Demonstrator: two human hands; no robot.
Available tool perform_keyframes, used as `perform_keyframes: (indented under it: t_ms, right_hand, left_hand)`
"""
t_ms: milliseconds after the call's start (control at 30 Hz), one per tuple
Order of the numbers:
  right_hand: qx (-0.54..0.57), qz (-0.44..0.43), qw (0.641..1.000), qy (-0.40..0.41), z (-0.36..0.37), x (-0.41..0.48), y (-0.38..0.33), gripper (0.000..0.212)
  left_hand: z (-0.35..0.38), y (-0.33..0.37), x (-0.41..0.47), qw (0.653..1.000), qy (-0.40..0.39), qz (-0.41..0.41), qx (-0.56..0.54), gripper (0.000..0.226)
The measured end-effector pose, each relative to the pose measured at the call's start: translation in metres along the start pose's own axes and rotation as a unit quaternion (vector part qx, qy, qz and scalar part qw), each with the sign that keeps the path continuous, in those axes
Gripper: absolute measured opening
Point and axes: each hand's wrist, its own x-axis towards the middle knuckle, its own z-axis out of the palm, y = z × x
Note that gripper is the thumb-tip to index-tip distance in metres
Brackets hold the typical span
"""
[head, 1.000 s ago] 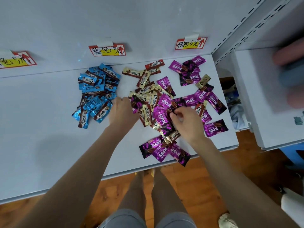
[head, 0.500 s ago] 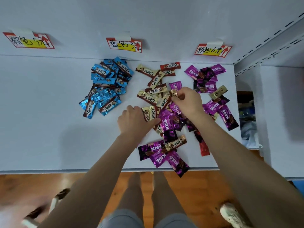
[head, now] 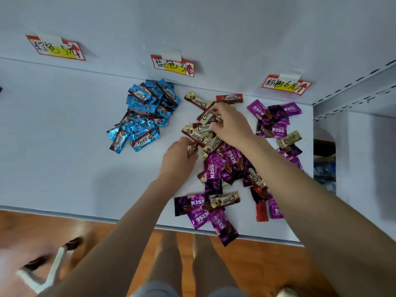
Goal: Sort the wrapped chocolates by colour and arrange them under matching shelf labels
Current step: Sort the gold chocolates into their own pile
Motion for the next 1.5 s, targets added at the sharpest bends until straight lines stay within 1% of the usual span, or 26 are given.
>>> perform_keyframes:
  t_ms: [67,167,300,400,433,533,600,667,700,733,800,900,967,1067,1133,1233,1300,1367,1433,1500]
  right_hand:
    - [-0.045,-0.018,0.998,-0.035,0.005,0.013,-0.002,0.044]
    - [-0.088,-0.007,0.994,-0.062,0.008,0.025,-0.002,0.051]
    - [-0.108,-0.014,0.993,-0.037,0.008,0.027,0.000,0.046]
    - [-0.039,0.008,0.999,0.022,0.003,0.022,0.005,0.039]
    - [-0.017,0.015,0.999,0.047,-0.001,0.018,0.007,0.036]
    - [0.050,0.042,0.994,0.088,-0.015,0.005,0.016,0.033]
    - [0.094,0.067,0.989,0.091,-0.022,-0.007,0.021,0.030]
    - [0.132,0.095,0.984,0.076,-0.025,-0.015,0.027,0.021]
    - [0.151,0.111,0.980,0.066,-0.025,-0.019,0.029,0.023]
    - [0.158,0.122,0.978,0.056,-0.024,-0.021,0.031,0.025]
    - [0.123,0.118,0.984,0.050,-0.022,-0.023,0.032,0.028]
    - [0.077,0.075,0.993,0.039,-0.017,-0.017,0.026,0.032]
    - [0.052,0.054,0.997,0.020,-0.012,-0.009,0.019,0.036]
    - [-0.012,0.032,0.999,-0.006,0.001,0.008,0.008,0.043]
    - [-0.063,0.019,0.998,-0.020,0.010,0.016,0.003,0.046]
    - [-0.082,0.024,0.996,-0.024,0.014,0.021,0.001,0.040]
    - [-0.048,0.038,0.998,-0.025,0.010,0.021,0.002,0.033]
    - [0.022,0.050,0.998,-0.016,0.002,0.017,0.004,0.023]
    - [0.103,0.060,0.993,0.013,-0.008,0.010,0.007,0.011]
    - [0.172,0.087,0.980,0.052,-0.021,0.001,0.013,0.013]
  left_hand:
    - [-0.011,-0.008,0.000,1.000,0.003,-0.008,-0.007,0.029]
    - [-0.022,-0.017,0.001,0.999,0.012,-0.012,-0.029,0.017]
    - [-0.025,-0.016,0.005,0.998,-0.005,-0.016,-0.052,0.010]
    - [-0.022,-0.011,0.014,0.999,0.007,0.004,-0.034,0.008]
    - [-0.020,-0.008,0.017,1.000,0.009,0.013,-0.023,0.010]
    - [-0.016,-0.001,0.033,0.998,0.004,0.055,0.035,0.032]
    - [-0.013,0.003,0.045,0.991,-0.008,0.085,0.099,0.038]
    - [-0.010,0.007,0.054,0.984,-0.020,0.098,0.148,0.039]
    - [-0.009,0.009,0.058,0.982,-0.022,0.097,0.163,0.039]
    - [-0.008,0.010,0.061,0.979,-0.025,0.093,0.178,0.040]
    - [-0.010,0.011,0.065,0.973,-0.037,0.081,0.214,0.045]
    - [-0.014,0.008,0.062,0.964,-0.046,0.085,0.246,0.045]
    - [-0.015,0.003,0.052,0.968,-0.044,0.082,0.232,0.038]
    - [-0.015,-0.005,0.034,0.992,-0.033,0.025,0.119,0.025]
    - [-0.013,-0.007,0.024,0.997,-0.031,0.001,0.066,0.020]
    - [-0.010,-0.007,0.016,0.999,-0.038,-0.014,0.016,0.017]
    - [-0.009,-0.004,0.018,0.999,-0.038,-0.022,-0.007,0.017]
    - [-0.007,0.001,0.023,0.999,-0.031,-0.018,-0.022,0.015]
    - [-0.002,0.009,0.029,1.000,-0.027,0.001,-0.010,0.015]
    - [0.005,0.017,0.035,0.999,-0.029,0.021,0.028,0.024]
